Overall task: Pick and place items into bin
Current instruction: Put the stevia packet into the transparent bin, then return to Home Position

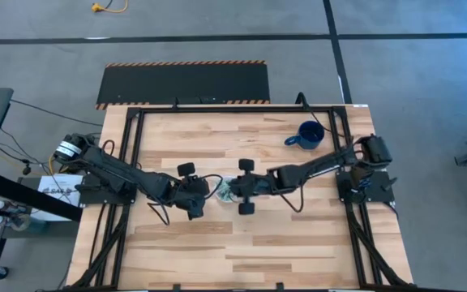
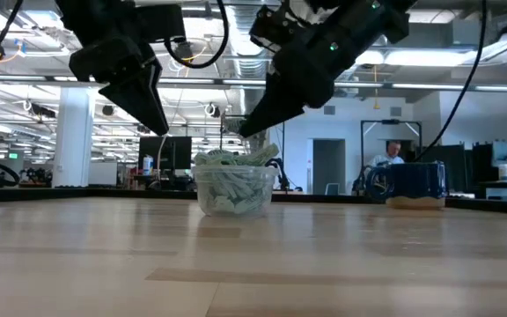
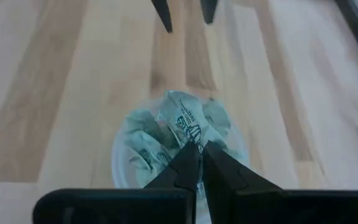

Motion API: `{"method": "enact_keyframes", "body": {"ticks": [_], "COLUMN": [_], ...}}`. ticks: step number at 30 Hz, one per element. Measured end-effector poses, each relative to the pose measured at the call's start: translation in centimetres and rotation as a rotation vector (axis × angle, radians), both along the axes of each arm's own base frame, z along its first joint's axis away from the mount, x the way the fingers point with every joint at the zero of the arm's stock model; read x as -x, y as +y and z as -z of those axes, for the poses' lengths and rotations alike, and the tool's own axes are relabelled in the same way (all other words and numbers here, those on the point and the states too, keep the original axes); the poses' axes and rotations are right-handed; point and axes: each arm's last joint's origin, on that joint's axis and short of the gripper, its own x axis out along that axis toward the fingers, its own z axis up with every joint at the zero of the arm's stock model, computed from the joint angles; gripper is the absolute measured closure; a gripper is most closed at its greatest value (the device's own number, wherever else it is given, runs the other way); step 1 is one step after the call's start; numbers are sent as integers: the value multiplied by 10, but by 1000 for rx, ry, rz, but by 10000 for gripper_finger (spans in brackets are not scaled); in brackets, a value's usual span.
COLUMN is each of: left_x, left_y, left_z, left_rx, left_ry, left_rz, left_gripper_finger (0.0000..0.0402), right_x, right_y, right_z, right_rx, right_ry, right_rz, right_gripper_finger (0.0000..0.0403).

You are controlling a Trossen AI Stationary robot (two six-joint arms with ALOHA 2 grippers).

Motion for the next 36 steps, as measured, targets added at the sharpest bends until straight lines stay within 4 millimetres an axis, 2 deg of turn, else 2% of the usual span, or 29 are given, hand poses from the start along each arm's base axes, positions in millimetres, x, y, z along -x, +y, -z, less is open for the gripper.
{"method": "enact_keyframes", "body": {"ticks": [5,13,27,32,36], "left_x": [0,-2,-6,-7,-7], "left_y": [0,-1,-2,-2,1], "left_z": [0,-1,-3,-6,-20], "left_rx": [3,9,1,-11,-10], "left_ry": [-5,-25,-52,-67,-143], "left_rz": [1,8,33,62,87], "left_gripper_finger": [274,274,274,274,274], "right_x": [-2,-4,-3,7,19], "right_y": [-12,-26,-24,-25,-24], "right_z": [0,0,-1,-23,-50], "right_rx": [-61,-106,-152,-151,-156], "right_ry": [13,14,16,-8,-63], "right_rz": [-36,-32,-55,-53,-48], "right_gripper_finger": [390,341,267,259,260]}}
